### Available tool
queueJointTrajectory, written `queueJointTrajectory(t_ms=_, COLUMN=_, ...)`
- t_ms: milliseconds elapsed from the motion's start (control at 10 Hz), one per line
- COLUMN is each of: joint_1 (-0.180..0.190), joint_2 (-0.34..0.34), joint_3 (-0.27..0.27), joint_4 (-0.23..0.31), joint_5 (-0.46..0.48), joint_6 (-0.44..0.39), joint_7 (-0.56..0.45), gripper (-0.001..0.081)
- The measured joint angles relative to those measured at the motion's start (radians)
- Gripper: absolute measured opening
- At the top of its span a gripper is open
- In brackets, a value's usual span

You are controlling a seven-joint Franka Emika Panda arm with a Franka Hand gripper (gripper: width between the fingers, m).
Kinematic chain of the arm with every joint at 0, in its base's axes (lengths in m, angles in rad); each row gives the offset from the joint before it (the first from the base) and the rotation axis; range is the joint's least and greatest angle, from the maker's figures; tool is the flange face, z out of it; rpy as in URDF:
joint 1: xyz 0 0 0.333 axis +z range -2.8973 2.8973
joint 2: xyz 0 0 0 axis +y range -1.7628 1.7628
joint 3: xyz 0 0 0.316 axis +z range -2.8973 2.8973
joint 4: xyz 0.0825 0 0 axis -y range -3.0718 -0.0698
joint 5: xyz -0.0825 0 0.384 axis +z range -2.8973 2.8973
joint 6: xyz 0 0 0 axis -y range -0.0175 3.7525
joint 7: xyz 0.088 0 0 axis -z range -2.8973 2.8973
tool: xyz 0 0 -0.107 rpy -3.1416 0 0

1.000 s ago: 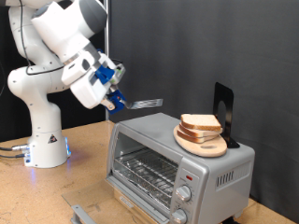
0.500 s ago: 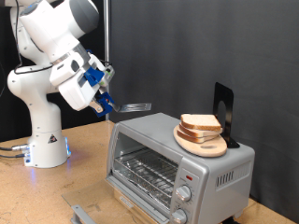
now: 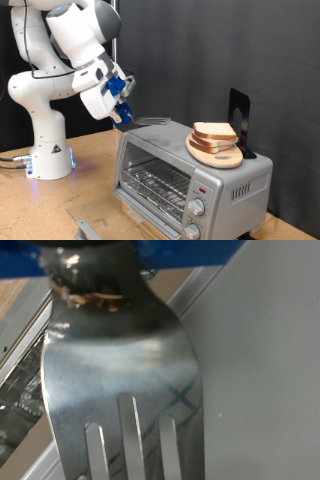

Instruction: Make a piece of toast with the oven

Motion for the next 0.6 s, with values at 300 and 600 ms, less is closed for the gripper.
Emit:
queueJointTrajectory(t_ms=300, joint_1=0.001, joint_2=0.003, joint_3=0.053, joint_4=-0.005, joint_5=-0.030, joint_6=-0.003, joint_7=0.093, gripper=0.0365)
queueJointTrajectory(t_ms=600, joint_1=0.006, joint_2=0.012, joint_3=0.076, joint_4=-0.005, joint_5=-0.010, joint_6=0.026, joint_7=0.104, gripper=0.0365)
